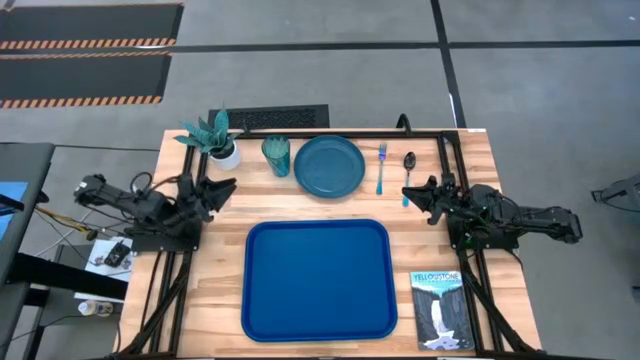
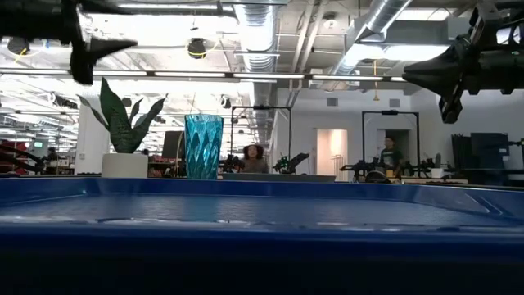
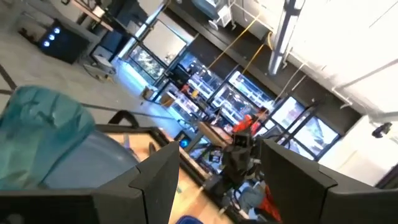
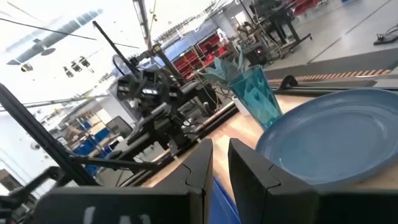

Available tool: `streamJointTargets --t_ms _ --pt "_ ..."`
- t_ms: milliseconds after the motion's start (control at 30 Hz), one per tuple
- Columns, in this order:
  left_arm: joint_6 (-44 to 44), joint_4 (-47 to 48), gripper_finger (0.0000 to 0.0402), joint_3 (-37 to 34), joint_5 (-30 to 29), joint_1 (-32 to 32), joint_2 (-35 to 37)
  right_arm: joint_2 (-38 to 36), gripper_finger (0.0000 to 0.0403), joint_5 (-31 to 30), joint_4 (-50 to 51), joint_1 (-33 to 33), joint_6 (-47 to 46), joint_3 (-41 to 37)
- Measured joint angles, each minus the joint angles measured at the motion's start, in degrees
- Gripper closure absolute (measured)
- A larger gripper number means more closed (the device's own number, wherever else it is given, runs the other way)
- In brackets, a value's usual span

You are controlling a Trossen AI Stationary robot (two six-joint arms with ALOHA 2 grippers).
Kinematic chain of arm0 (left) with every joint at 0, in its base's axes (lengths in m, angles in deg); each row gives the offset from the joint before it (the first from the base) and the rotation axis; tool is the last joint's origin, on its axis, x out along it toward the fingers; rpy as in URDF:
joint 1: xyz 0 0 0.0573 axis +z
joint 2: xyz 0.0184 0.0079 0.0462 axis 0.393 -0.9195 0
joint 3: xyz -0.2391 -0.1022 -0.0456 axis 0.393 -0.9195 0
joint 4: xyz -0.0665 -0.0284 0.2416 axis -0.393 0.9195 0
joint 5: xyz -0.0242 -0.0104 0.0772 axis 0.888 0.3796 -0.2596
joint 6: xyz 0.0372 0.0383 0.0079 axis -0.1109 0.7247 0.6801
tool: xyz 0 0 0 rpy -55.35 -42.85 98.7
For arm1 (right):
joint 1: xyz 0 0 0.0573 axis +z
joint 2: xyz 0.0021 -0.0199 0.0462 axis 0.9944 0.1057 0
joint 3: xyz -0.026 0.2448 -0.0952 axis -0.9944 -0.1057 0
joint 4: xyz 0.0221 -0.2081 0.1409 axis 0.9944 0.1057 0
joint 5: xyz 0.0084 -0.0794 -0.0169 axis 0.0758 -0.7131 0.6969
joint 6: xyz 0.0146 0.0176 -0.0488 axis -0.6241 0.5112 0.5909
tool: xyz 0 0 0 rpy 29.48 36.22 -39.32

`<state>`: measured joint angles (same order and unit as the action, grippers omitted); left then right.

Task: Pick and place plate/cup/fork/spoon on tray
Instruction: Put the blue plate on the left of the blue serving tray

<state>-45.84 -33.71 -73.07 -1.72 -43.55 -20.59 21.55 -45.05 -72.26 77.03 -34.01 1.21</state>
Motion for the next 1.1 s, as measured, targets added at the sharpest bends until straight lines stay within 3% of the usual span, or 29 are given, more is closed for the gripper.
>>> streamJointTargets --t_ms 100,200,333,533,700,867,1100 --pt "0.55 3.73 0.0189 7.12 -3.97 0.00 -7.94 0.00 0.0326 -0.32 0.02 0.00 0.96 0.00" --pt "-1.71 13.24 0.0189 15.82 -9.51 0.74 -17.06 0.00 0.0326 -3.16 0.05 0.00 1.59 0.00" --pt "-4.70 25.77 0.0185 28.17 -9.40 4.75 -28.80 0.04 0.0326 -8.77 1.68 0.00 2.62 0.00" --pt "-4.23 42.46 0.0152 44.72 1.36 15.18 -43.73 1.30 0.0303 -10.35 1.88 0.00 4.65 0.02" --pt "-0.23 53.10 0.0125 54.20 3.25 25.62 -53.49 2.65 0.0258 -10.51 2.10 0.00 4.38 0.02" --pt "7.48 51.50 0.0123 60.22 18.70 36.16 -60.11 3.77 0.0216 -10.50 2.22 0.00 4.14 0.02" --pt "20.73 54.20 0.0125 71.04 30.84 47.01 -72.29 4.11 0.0194 -10.49 2.39 0.00 4.14 0.02"
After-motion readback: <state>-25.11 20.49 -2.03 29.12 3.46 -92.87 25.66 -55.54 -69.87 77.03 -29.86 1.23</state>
